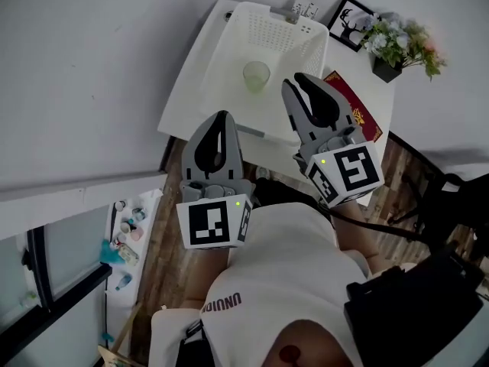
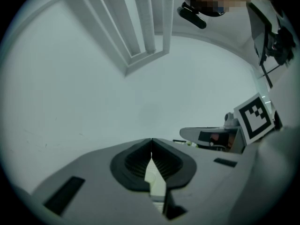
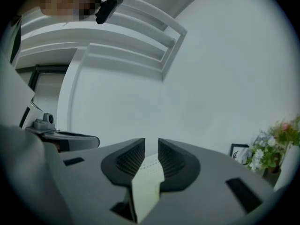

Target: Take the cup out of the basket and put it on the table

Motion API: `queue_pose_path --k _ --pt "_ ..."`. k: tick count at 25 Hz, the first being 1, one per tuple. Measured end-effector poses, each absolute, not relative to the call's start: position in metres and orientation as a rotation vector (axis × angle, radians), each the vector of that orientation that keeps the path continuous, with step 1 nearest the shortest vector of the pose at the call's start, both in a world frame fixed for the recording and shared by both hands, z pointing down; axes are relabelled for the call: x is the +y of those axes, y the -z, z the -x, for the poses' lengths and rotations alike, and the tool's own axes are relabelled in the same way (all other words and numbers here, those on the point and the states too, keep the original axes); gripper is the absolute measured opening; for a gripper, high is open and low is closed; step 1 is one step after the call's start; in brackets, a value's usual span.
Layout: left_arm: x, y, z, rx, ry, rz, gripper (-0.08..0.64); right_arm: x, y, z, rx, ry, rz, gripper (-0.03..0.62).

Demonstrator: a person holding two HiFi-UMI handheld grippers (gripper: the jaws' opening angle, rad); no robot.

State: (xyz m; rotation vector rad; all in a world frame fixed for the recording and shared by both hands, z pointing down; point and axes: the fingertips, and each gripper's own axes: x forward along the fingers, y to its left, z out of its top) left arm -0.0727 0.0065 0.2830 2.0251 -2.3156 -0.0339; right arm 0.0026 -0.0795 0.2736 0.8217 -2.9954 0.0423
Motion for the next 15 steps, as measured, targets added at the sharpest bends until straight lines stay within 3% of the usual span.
queue_pose_path --k 15 --pt "-0.023 -0.289 0.091 -2.311 0.023 -2.002 0.015 -0.13 -0.316 0.052 -2.883 -0.037 -0.713 0.209"
